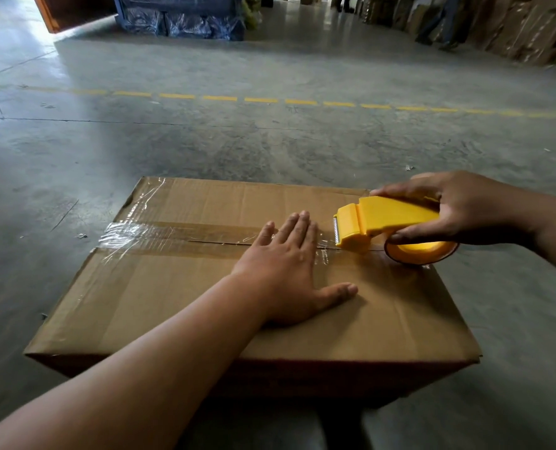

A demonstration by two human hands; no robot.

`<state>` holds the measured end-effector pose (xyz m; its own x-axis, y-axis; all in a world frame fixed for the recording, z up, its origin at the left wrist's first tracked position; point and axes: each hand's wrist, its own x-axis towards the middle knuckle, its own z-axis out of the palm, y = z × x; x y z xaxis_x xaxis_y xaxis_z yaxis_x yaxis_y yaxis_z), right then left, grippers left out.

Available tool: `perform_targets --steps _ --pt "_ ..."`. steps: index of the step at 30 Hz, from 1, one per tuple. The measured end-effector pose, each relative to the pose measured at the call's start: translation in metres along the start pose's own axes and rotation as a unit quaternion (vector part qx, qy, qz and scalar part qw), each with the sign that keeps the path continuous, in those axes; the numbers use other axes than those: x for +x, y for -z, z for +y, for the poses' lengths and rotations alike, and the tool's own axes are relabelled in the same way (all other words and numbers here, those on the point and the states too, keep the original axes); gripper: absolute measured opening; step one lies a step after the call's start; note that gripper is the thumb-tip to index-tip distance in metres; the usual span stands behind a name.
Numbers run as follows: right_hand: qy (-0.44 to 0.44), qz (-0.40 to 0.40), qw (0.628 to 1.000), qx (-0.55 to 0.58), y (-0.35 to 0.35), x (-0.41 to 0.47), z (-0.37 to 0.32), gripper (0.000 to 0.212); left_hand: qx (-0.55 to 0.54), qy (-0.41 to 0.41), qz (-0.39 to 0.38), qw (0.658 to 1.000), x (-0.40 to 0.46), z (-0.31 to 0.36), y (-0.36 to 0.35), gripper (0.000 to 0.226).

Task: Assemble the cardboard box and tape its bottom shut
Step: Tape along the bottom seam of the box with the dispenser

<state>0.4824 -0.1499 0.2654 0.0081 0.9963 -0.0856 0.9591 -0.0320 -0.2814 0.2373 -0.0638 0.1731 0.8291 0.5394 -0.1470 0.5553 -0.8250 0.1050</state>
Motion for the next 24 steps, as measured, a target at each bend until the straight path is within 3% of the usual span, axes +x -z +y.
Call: perform_targets --steps 12,19,24 --pt "-0.025 0.033 0.999 0.024 0.005 -0.039 0.037 0.078 0.005 0.016 -0.003 1.000 -0.013 -0.010 0.005 0.113" --pt "-0.029 0.039 0.999 0.021 0.011 -0.046 0.047 0.068 0.029 -0.008 0.005 1.000 0.007 0.023 0.008 0.111" --pt "-0.026 0.029 0.999 0.008 0.016 -0.043 0.050 0.073 0.013 -0.034 0.003 0.999 0.036 0.058 0.005 0.112"
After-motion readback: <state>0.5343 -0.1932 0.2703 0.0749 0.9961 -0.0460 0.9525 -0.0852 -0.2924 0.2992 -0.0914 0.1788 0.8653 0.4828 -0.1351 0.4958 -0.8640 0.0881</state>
